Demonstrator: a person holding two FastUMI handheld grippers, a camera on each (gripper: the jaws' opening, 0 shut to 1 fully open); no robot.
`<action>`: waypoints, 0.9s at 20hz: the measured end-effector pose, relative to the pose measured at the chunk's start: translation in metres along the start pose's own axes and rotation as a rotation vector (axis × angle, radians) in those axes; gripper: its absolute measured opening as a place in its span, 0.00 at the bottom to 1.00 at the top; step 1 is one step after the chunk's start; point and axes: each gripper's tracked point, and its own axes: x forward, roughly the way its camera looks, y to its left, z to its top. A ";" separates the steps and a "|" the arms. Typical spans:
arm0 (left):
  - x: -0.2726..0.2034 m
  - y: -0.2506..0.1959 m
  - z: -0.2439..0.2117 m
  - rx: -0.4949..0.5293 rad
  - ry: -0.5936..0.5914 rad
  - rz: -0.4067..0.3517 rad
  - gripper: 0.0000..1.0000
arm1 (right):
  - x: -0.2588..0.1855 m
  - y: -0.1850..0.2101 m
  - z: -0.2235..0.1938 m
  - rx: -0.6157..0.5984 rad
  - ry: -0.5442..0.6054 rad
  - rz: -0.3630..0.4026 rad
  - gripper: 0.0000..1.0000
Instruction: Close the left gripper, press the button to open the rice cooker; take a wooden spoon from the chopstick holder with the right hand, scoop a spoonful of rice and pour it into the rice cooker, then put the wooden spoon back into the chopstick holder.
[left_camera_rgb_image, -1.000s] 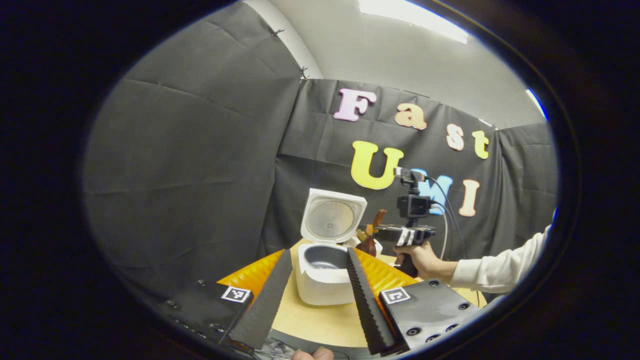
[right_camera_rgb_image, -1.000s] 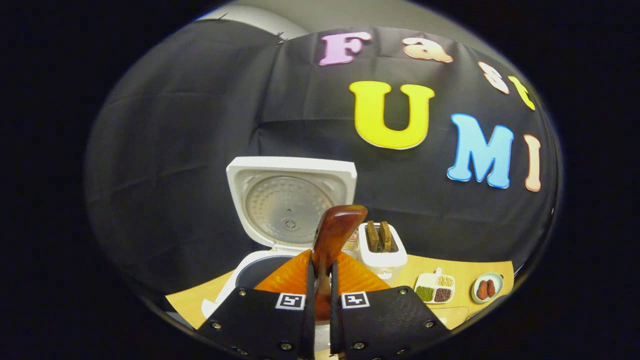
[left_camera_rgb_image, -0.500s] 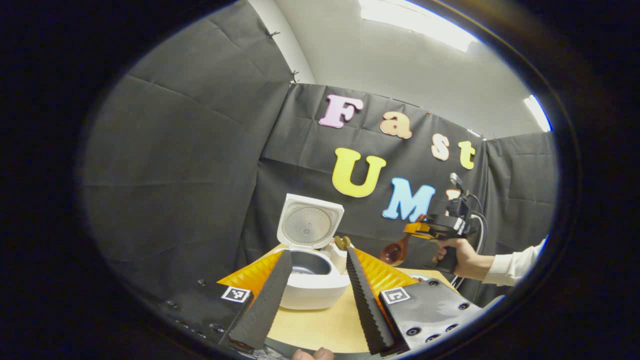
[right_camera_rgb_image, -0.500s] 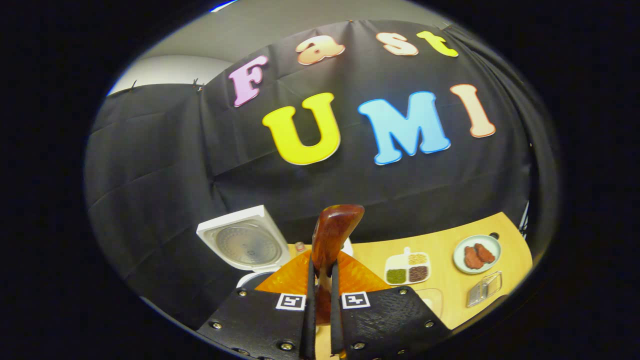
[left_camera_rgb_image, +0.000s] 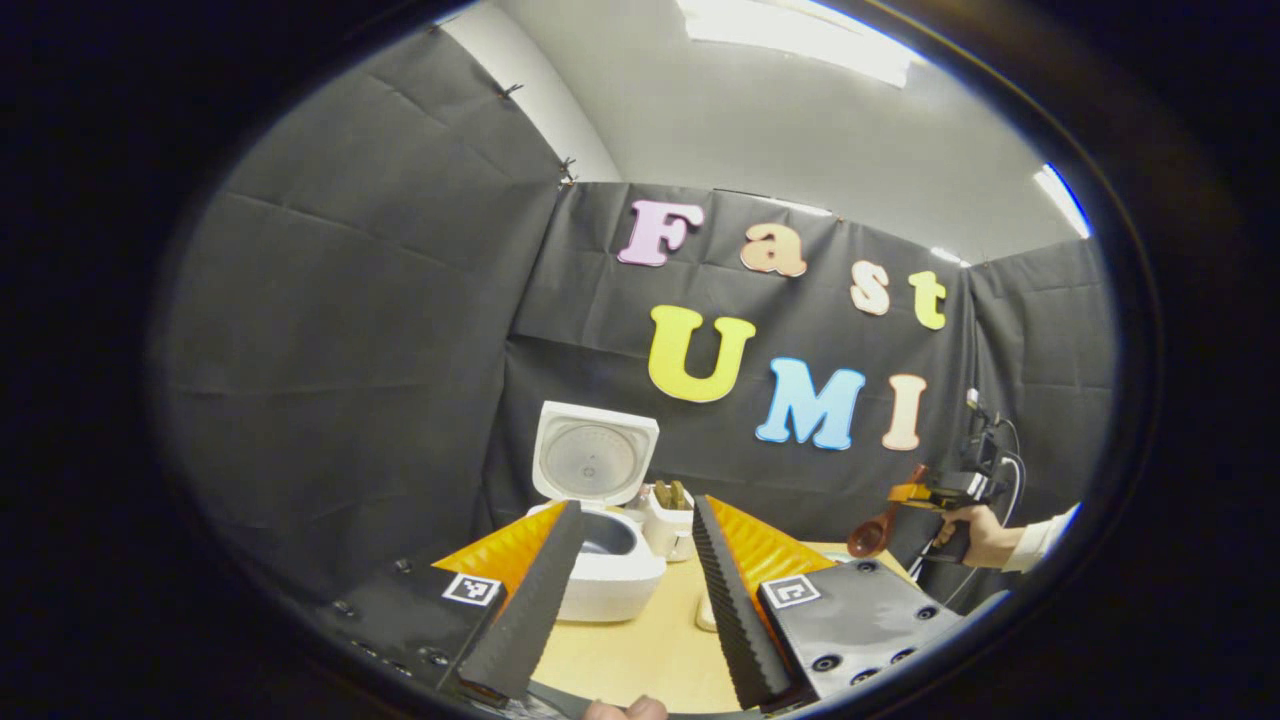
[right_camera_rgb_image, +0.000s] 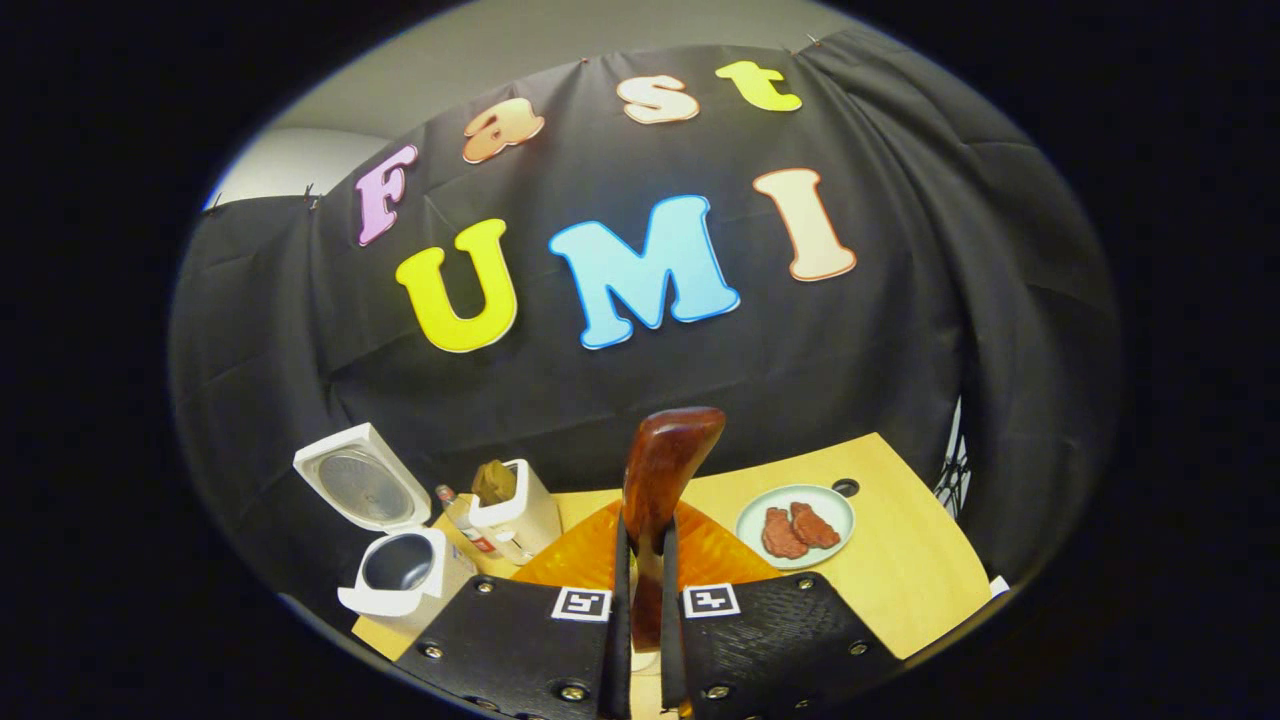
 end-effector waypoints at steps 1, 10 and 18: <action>-0.004 -0.013 -0.002 -0.001 0.003 0.008 0.86 | 0.001 -0.015 -0.003 0.006 0.007 -0.001 0.12; -0.039 -0.084 -0.025 0.082 0.093 0.089 0.78 | 0.037 -0.117 -0.055 0.033 0.103 -0.041 0.12; -0.060 -0.091 -0.038 0.178 0.187 0.134 0.73 | 0.089 -0.139 -0.117 0.059 0.188 -0.095 0.12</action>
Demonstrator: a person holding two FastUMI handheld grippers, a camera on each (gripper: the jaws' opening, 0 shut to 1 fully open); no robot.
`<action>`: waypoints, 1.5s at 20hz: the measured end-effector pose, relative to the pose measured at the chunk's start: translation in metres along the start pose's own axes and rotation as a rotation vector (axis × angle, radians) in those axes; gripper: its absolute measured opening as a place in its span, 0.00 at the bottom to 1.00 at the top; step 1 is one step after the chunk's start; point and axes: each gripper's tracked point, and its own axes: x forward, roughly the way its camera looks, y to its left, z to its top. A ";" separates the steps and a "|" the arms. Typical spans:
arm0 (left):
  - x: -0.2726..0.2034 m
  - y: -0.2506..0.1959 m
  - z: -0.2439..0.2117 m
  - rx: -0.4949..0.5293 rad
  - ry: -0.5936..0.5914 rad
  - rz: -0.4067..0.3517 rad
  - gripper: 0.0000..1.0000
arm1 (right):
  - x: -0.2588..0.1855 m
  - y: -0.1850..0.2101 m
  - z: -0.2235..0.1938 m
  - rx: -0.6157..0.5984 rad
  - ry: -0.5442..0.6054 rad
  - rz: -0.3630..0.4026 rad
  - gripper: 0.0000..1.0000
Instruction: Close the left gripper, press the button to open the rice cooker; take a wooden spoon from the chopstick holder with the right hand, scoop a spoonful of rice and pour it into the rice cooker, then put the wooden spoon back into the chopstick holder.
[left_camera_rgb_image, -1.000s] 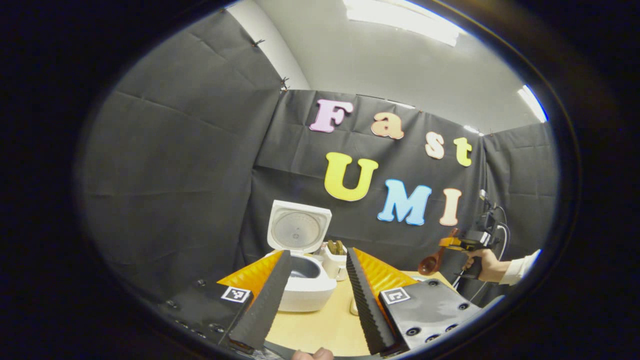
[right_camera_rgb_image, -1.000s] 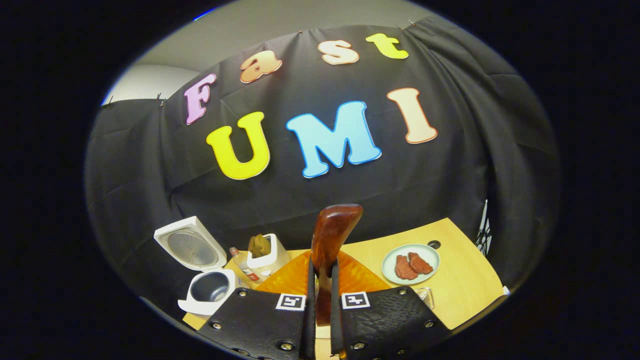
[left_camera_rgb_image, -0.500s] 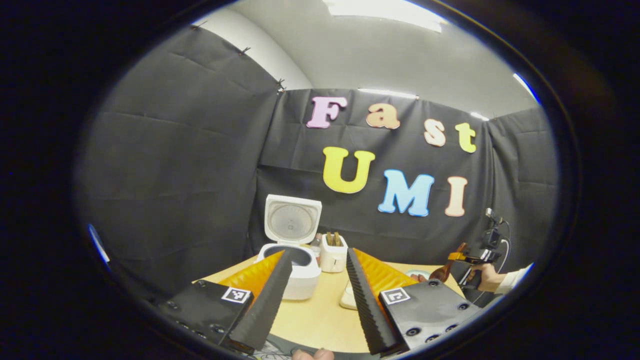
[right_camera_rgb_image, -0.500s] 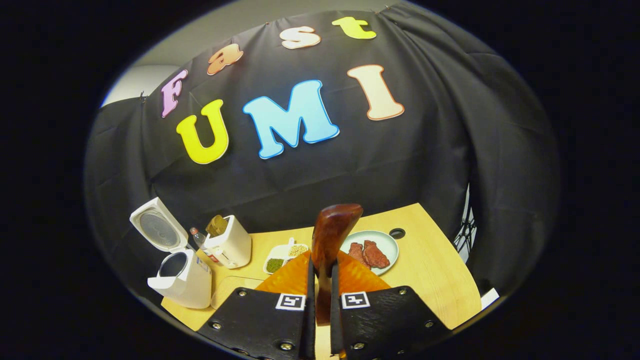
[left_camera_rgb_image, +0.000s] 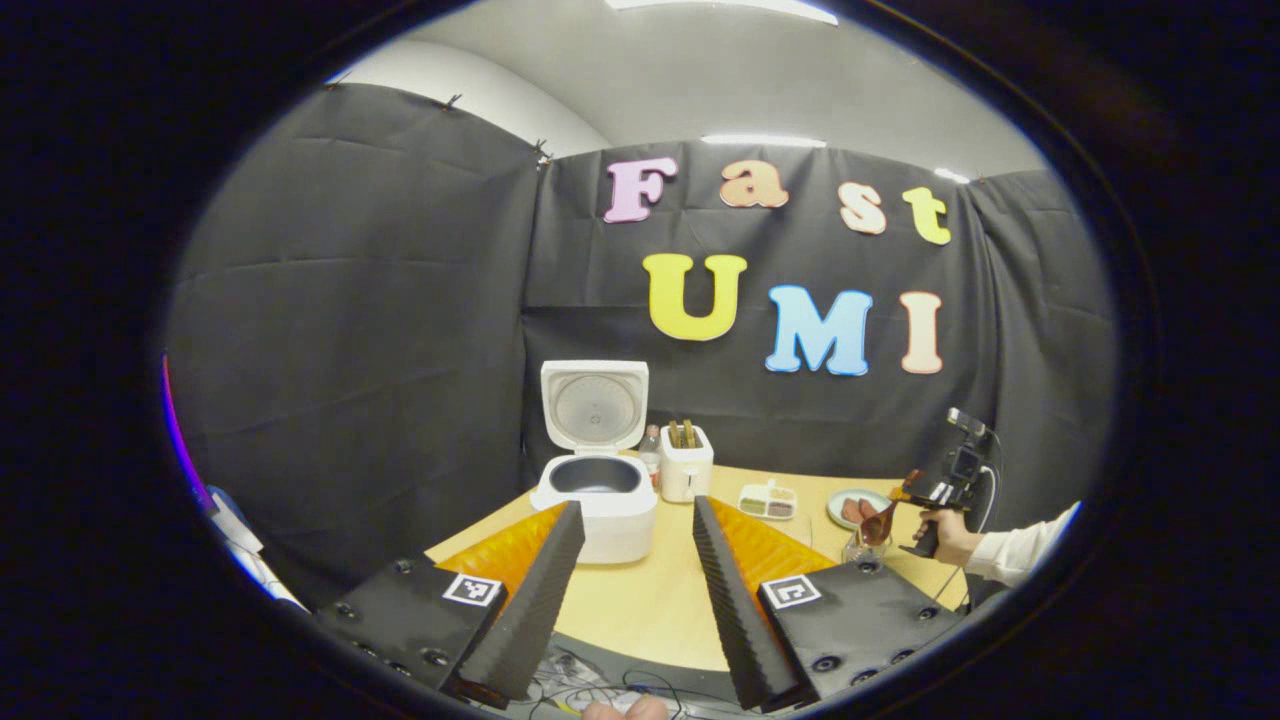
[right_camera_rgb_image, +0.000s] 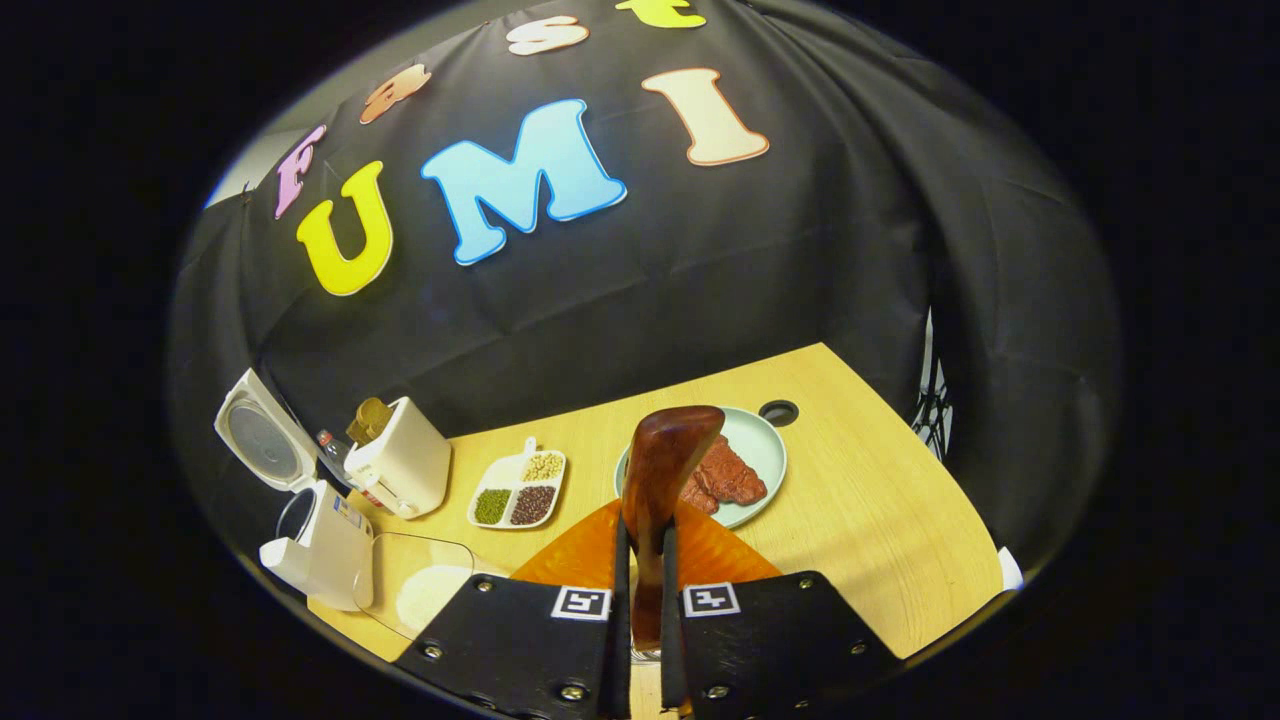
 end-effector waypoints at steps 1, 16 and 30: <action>0.001 -0.003 -0.003 -0.002 0.011 -0.003 0.75 | 0.003 -0.002 -0.005 0.006 0.009 -0.007 0.12; 0.020 -0.042 0.029 -0.017 -0.044 -0.097 0.83 | -0.034 -0.038 -0.031 0.171 0.063 -0.023 0.41; 0.115 -0.022 0.097 -0.068 -0.203 -0.239 0.79 | -0.200 -0.016 0.007 0.260 -0.233 0.024 0.98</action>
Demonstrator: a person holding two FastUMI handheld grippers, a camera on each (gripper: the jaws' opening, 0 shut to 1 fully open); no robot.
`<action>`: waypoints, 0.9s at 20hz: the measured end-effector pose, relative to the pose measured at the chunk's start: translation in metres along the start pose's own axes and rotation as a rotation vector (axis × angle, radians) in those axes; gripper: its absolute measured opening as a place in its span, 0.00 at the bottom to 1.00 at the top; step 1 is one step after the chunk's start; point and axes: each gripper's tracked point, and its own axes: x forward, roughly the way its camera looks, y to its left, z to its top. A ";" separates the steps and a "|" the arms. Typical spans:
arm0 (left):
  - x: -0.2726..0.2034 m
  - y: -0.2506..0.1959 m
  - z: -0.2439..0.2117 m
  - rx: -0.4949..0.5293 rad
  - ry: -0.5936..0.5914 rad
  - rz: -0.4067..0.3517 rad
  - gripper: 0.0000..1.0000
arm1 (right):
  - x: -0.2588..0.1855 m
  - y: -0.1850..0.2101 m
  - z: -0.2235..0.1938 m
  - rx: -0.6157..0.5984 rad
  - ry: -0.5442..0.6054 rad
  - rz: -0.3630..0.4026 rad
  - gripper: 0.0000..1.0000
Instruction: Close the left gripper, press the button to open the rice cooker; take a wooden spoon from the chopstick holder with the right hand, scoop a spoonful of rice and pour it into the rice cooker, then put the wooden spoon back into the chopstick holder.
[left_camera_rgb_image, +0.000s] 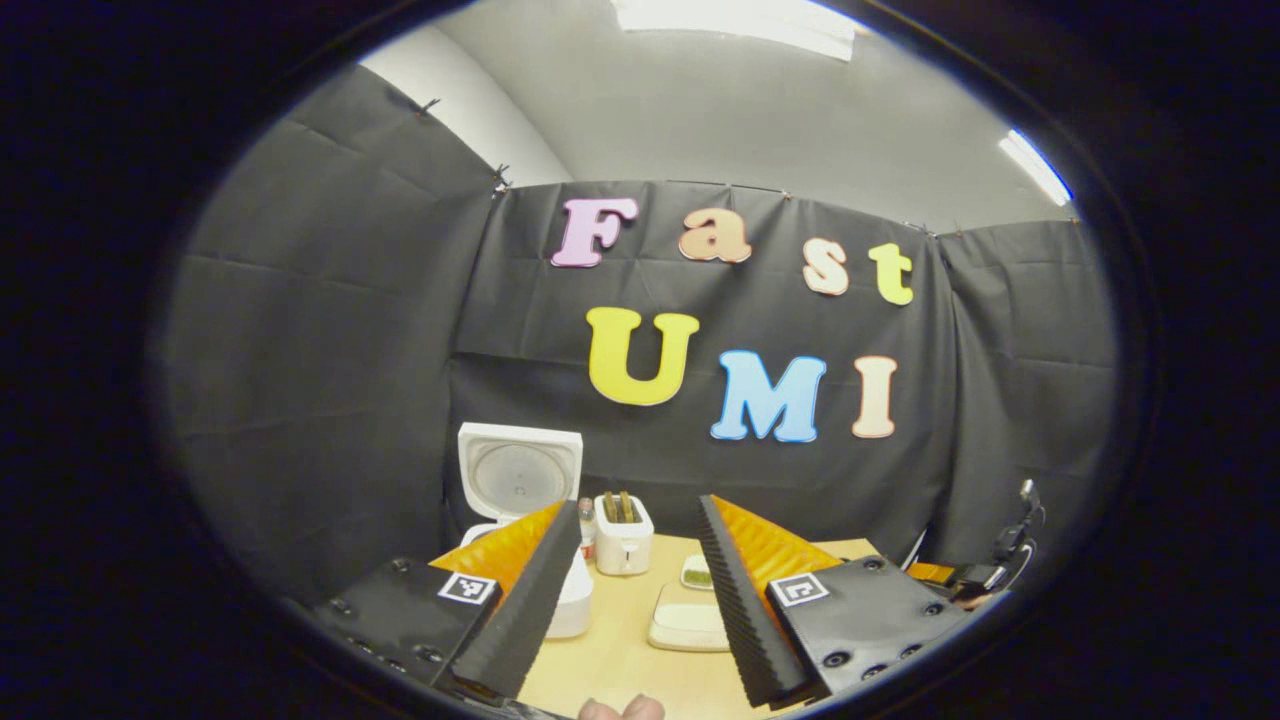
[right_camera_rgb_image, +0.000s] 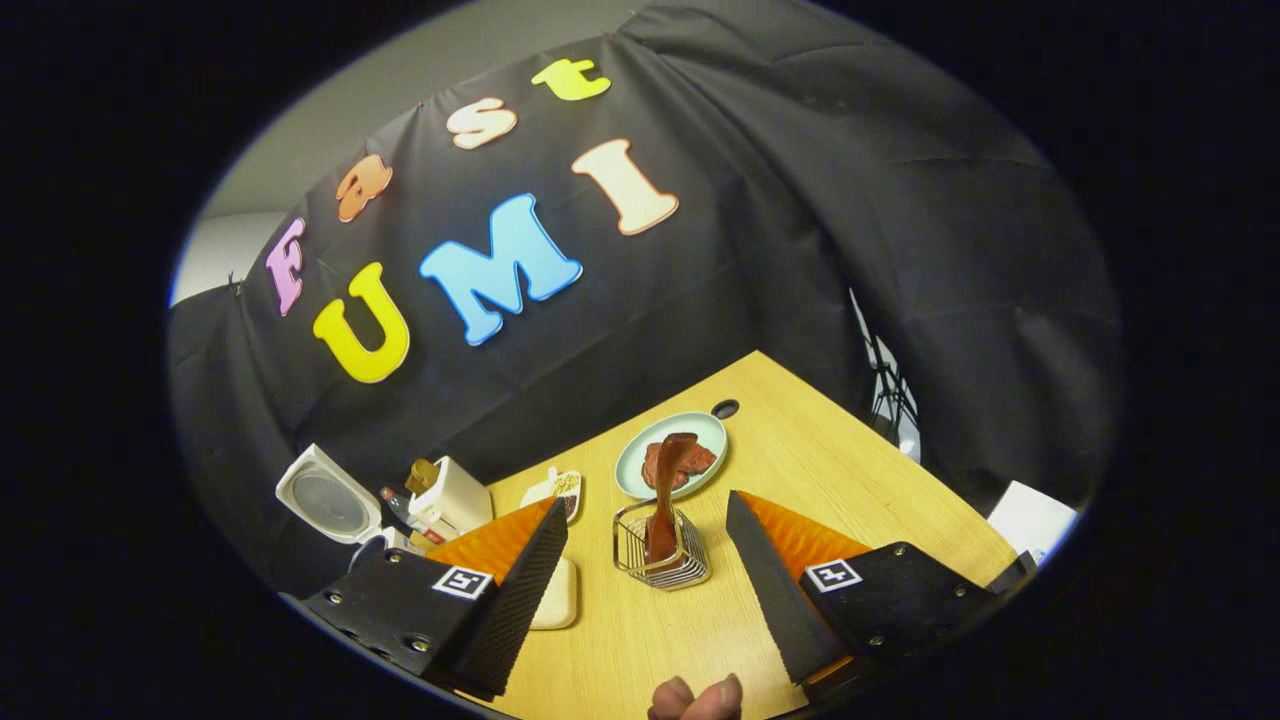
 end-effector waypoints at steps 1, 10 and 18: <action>0.012 0.008 -0.001 -0.003 0.005 -0.020 0.79 | -0.013 0.006 0.007 0.022 -0.033 -0.003 0.98; 0.132 0.092 0.020 -0.059 -0.059 -0.188 0.80 | -0.114 0.057 0.039 -0.026 -0.268 -0.165 0.98; 0.223 0.143 0.043 -0.085 -0.115 -0.156 0.83 | -0.144 0.120 -0.019 -0.135 -0.202 -0.156 0.98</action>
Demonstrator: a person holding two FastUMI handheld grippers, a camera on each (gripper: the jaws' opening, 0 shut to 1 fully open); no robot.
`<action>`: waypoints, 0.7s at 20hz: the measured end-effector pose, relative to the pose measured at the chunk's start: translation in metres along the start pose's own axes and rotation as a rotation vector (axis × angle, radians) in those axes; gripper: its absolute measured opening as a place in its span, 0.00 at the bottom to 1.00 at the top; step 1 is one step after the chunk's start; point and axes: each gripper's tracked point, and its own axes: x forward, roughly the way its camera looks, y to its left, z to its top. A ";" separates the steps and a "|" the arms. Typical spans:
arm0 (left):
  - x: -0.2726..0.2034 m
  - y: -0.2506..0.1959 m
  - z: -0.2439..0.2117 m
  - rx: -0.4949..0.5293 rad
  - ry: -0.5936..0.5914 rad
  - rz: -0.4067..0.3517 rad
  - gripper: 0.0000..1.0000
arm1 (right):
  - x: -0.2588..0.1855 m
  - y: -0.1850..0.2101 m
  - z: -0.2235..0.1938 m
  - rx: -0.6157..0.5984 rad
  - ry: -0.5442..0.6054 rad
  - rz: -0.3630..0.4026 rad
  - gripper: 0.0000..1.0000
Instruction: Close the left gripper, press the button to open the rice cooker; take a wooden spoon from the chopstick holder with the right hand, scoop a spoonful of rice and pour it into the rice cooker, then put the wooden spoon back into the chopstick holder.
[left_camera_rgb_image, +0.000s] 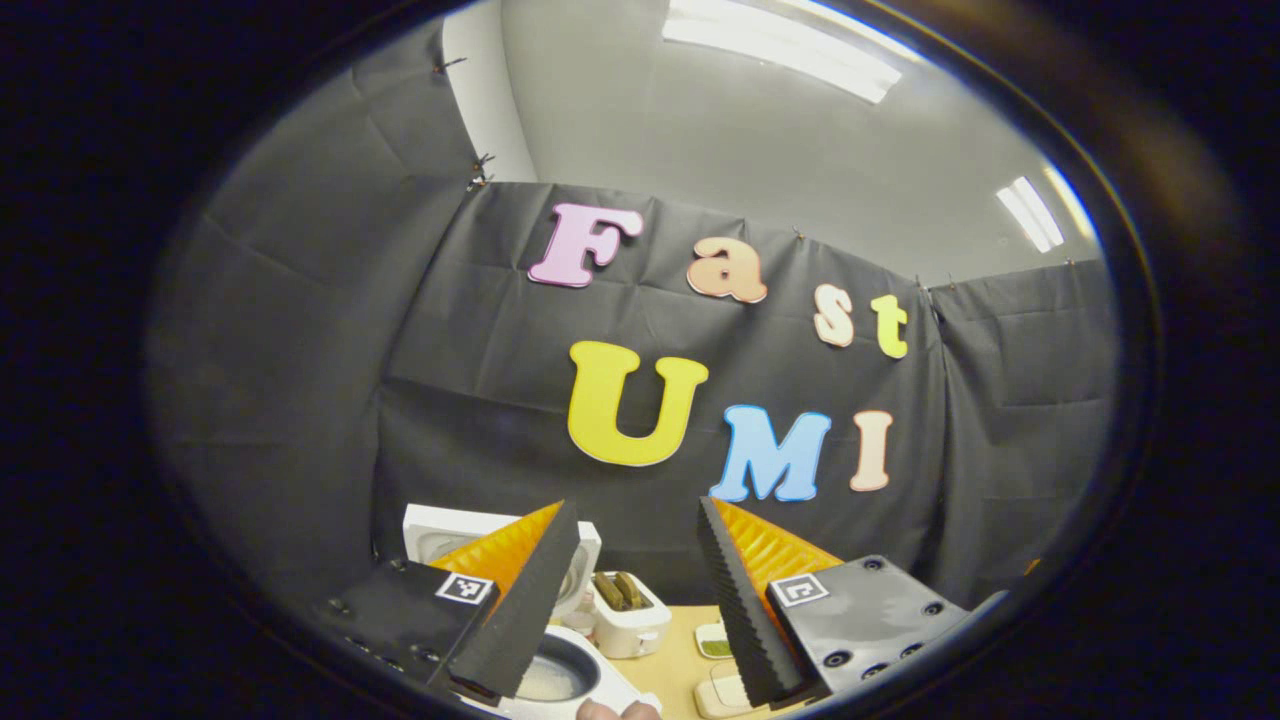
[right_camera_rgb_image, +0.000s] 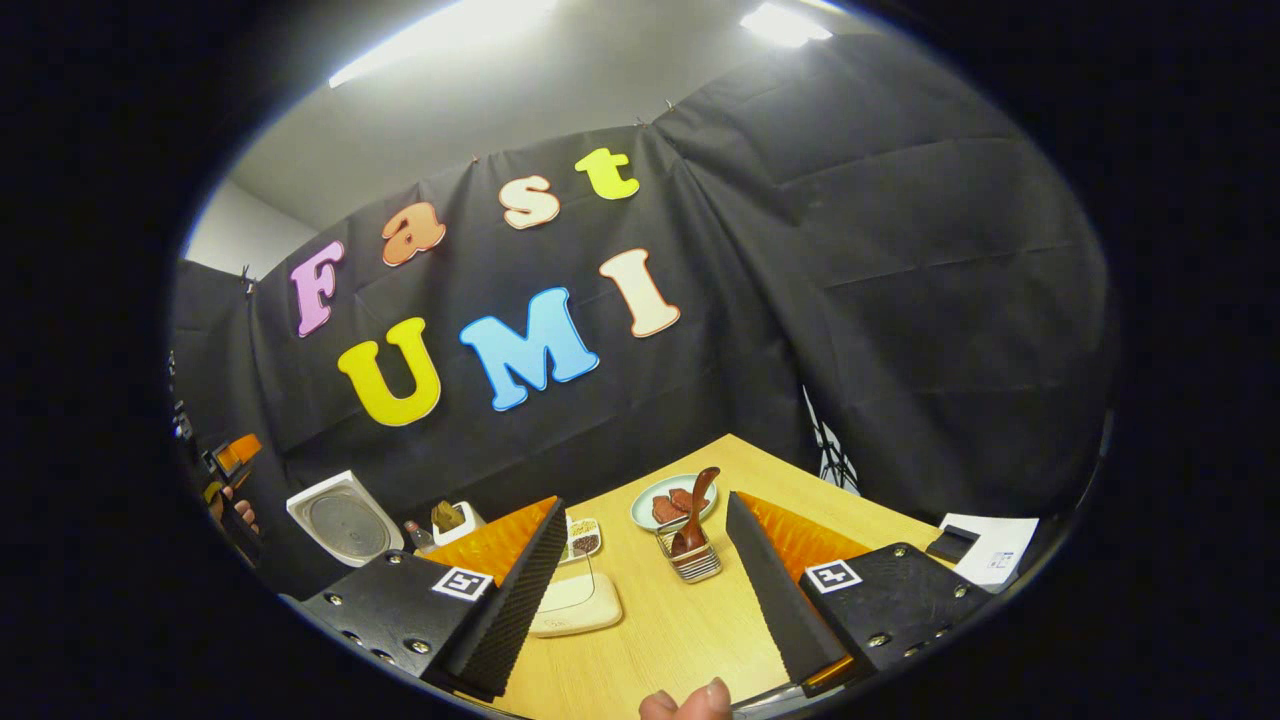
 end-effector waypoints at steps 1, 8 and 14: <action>0.010 0.007 0.000 -0.006 0.002 0.006 0.87 | -0.005 0.008 -0.003 -0.009 0.009 0.013 0.98; 0.090 0.067 -0.031 -0.018 0.102 0.096 0.80 | -0.028 0.062 -0.016 -0.181 0.008 0.109 0.98; 0.149 0.113 -0.069 0.019 0.168 0.219 0.85 | -0.043 0.085 -0.024 -0.245 0.030 0.145 0.98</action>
